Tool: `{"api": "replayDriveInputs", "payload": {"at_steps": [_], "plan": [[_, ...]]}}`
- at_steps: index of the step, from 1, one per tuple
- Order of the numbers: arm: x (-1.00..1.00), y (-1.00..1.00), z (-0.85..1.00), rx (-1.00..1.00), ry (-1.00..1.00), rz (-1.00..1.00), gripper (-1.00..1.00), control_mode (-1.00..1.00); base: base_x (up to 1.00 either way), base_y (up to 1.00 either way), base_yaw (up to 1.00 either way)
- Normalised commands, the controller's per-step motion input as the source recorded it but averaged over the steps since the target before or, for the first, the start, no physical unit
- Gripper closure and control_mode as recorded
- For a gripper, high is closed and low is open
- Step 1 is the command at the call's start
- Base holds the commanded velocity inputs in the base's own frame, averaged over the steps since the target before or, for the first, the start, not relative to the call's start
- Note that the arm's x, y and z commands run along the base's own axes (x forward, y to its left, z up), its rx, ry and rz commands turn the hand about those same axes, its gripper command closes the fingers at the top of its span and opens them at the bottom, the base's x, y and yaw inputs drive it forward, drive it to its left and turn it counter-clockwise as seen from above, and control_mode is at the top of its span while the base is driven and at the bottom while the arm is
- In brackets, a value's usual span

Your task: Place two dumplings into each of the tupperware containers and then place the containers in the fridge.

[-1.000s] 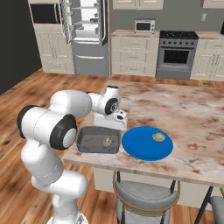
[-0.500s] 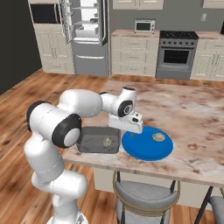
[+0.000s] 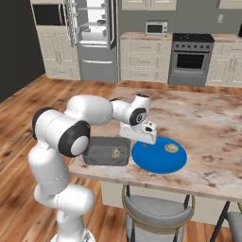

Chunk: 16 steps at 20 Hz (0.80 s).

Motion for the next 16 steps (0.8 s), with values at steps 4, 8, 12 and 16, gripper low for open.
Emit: {"api": "replayDriveInputs", "payload": {"at_steps": [4, 8, 12, 16], "plan": [[0.24, -0.46, 0.00, 0.00, 0.01, 0.00, -1.00, -1.00, 0.00, 0.00, 0.00], [0.35, -0.57, 0.00, 0.01, 0.04, -0.02, -1.00, -1.00, 0.00, 0.00, 0.00], [0.42, -0.56, 0.00, 0.02, 0.05, -0.02, -1.00, -1.00, 0.00, 0.00, 0.00], [0.30, -0.47, -0.04, 0.04, 0.02, 0.00, -1.00, -1.00, 0.00, 0.00, 0.00]]}}
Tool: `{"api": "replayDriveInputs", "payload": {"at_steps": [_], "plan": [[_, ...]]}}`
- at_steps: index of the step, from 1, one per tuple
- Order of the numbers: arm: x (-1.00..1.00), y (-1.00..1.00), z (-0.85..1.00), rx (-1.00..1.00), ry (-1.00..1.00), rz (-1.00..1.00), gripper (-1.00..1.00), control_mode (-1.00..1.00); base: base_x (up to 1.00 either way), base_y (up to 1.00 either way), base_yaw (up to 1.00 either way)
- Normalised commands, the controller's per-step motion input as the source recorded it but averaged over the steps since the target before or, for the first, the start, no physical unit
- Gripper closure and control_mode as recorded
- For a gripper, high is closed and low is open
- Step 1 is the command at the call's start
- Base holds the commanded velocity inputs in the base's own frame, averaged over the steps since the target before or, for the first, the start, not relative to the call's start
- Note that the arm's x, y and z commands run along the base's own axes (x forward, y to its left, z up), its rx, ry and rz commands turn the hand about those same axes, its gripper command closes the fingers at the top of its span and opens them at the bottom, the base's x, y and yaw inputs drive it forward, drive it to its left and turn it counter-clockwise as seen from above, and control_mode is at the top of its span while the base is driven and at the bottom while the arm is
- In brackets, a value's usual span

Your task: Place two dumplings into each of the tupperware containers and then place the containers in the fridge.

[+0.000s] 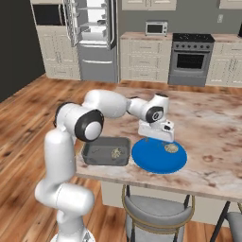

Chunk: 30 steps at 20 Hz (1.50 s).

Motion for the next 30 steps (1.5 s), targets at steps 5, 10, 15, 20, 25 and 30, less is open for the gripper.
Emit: {"api": "replayDriveInputs", "payload": {"at_steps": [5, 10, 15, 20, 25, 30], "plan": [[0.25, -0.32, -0.35, 0.02, 0.00, 0.00, -1.00, -1.00, 0.00, 0.00, 0.00], [0.15, -0.43, -0.04, 0.01, 0.00, 0.00, -1.00, -1.00, 0.00, 0.00, 0.00], [0.02, -0.31, -0.11, 0.01, 0.00, -0.01, -1.00, -1.00, 0.00, 0.00, 0.00], [-0.18, -0.05, -0.04, 0.01, -0.07, 0.00, -1.00, -1.00, 0.00, 0.00, 0.00], [-0.57, 0.00, 0.04, 0.00, -0.16, 0.00, -1.00, -1.00, 0.00, 0.00, 0.00], [-0.35, 0.03, 0.00, 0.00, -0.17, 0.00, -1.00, -1.00, 0.00, 0.00, 0.00]]}}
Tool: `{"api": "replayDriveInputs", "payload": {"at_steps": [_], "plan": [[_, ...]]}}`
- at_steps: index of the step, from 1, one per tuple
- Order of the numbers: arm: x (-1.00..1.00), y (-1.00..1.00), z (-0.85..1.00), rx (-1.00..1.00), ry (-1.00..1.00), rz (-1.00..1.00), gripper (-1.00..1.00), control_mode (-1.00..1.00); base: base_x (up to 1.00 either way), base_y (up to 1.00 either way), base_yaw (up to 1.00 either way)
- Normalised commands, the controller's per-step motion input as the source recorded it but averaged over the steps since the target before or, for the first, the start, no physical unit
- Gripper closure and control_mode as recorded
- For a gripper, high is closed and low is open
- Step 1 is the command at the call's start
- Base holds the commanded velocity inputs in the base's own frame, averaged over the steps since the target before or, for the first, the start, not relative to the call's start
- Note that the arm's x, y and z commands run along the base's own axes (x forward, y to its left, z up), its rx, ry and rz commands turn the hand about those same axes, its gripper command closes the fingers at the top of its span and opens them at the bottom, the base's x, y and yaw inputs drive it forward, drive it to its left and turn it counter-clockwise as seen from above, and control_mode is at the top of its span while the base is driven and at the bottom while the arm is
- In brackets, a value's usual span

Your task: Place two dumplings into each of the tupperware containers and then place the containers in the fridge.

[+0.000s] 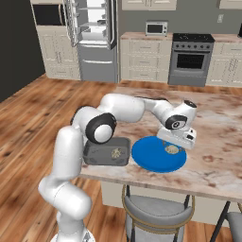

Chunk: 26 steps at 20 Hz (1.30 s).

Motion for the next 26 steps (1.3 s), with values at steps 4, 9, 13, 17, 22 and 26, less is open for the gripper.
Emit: {"api": "replayDriveInputs", "payload": {"at_steps": [4, 9, 13, 17, 22, 26], "plan": [[-0.04, 0.16, -0.02, 0.00, -0.22, 0.00, -1.00, -1.00, 0.00, 0.00, 0.00], [0.05, 0.21, -0.05, 0.00, -0.03, -0.01, -1.00, -1.00, 0.00, 0.00, 0.00], [0.21, 0.00, -0.04, 0.00, -0.03, -0.08, -1.00, -1.00, 0.00, 0.00, 0.00], [0.18, -0.03, -0.02, 0.00, -0.08, -0.12, -1.00, -1.00, 0.00, 0.00, 0.00], [0.08, -0.16, -0.10, 0.00, -0.08, -0.15, -1.00, -1.00, 0.00, 0.00, 0.00], [0.03, -0.23, -0.10, 0.00, -0.02, -0.16, -1.00, -1.00, 0.00, 0.00, 0.00]]}}
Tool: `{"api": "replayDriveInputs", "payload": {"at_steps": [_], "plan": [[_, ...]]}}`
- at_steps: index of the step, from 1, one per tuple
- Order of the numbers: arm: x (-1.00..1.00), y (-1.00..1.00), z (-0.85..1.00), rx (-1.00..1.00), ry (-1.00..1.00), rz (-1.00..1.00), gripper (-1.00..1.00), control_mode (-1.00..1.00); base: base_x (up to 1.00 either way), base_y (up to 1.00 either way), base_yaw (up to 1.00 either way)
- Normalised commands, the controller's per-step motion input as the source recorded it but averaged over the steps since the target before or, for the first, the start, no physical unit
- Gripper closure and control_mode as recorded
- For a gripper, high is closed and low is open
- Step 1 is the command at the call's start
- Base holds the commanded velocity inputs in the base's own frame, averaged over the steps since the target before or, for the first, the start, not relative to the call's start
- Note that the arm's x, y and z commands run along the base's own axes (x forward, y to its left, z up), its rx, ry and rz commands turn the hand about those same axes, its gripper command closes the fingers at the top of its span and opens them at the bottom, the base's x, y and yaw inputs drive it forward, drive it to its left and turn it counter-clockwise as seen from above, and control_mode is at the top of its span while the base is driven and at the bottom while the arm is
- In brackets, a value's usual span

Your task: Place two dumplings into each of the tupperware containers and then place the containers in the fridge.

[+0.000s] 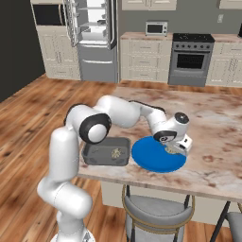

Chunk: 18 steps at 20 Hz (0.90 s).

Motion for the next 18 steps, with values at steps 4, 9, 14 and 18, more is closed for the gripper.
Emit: {"api": "replayDriveInputs", "payload": {"at_steps": [4, 9, 14, 18], "plan": [[0.15, 0.02, -0.01, 0.00, 0.00, -0.06, -1.00, -1.00, 0.00, 0.00, 0.00], [0.19, 0.06, 0.00, 0.00, 0.00, -0.01, -1.00, -1.00, 0.00, 0.00, 0.00], [0.00, -0.04, -0.12, 0.00, 0.02, -0.09, -1.00, -1.00, 0.00, 0.00, 0.00], [0.00, -0.01, -0.15, 0.00, 0.01, -0.09, -1.00, -1.00, 0.00, 0.00, 0.00]]}}
